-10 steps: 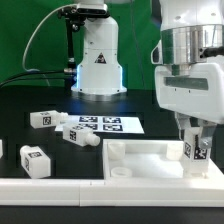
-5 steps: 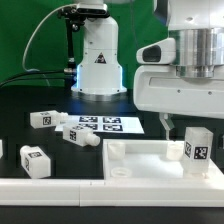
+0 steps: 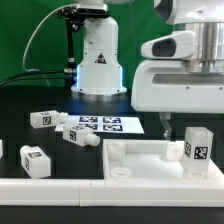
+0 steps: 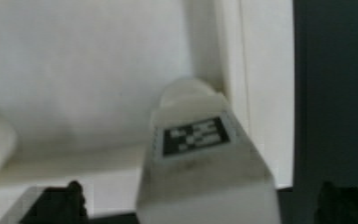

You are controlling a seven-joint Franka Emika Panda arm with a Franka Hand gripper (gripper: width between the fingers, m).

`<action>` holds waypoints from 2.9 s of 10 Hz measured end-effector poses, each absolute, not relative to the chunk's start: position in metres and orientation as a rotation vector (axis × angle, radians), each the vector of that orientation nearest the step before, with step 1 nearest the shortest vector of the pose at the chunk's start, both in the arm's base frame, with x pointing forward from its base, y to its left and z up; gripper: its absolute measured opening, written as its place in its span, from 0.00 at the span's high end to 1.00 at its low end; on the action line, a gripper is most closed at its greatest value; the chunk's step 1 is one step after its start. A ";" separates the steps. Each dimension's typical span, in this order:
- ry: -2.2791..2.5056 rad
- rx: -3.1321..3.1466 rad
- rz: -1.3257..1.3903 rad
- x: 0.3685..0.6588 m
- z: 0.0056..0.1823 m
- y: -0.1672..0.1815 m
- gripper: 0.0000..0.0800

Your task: Assemble one leg

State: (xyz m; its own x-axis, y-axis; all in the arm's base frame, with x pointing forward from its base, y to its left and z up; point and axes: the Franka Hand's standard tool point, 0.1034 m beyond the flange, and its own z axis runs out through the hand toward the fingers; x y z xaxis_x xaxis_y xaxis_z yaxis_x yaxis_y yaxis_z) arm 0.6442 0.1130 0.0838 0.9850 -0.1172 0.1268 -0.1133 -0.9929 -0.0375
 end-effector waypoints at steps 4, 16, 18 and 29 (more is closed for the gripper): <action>0.411 -3.069 -0.192 0.643 0.083 0.112 0.45; 2.139 -2.076 -0.093 0.635 0.079 0.106 0.64; 2.065 -2.158 -0.101 0.635 0.078 0.107 0.54; 0.496 -3.057 -0.121 0.644 0.082 0.118 0.19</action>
Offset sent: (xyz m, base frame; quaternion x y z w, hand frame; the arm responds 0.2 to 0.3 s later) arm 0.0000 0.0000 0.0000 0.0000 0.0000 0.1938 0.9810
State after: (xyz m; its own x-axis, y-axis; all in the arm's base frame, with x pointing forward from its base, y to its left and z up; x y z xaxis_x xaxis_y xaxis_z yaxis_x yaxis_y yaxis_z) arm 0.6437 0.1180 0.0823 0.9457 -0.3172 0.0704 -0.3139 -0.9479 -0.0543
